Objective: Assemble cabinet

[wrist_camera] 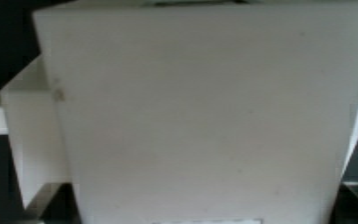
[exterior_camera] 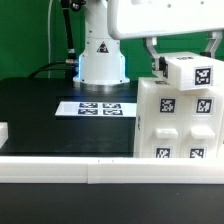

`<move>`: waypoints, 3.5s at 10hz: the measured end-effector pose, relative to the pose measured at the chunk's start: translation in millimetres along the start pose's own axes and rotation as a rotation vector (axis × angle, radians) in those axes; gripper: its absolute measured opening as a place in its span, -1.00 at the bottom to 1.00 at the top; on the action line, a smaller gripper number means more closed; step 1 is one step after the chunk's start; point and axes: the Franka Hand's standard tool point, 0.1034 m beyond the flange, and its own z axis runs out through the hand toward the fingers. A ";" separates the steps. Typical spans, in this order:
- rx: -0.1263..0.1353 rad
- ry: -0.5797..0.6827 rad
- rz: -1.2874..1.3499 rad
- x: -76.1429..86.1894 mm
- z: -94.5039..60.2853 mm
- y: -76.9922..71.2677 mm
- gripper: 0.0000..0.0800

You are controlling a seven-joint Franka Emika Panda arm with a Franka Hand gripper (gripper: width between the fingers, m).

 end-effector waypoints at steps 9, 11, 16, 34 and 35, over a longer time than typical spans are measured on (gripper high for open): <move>0.003 0.012 0.889 -0.4 2.6 -11.1 0.41; 0.002 0.009 1.035 -1.3 3.3 -12.0 0.41; 0.005 -0.041 1.319 -2.5 5.1 -12.1 0.41; 0.043 -0.045 0.782 10.0 -27.3 -38.8 0.99; 0.040 -0.052 0.687 7.6 -25.7 -37.3 0.99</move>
Offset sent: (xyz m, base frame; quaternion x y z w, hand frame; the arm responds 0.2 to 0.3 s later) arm -0.0034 0.0069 -0.0070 -0.0105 -0.0080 0.2588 0.9658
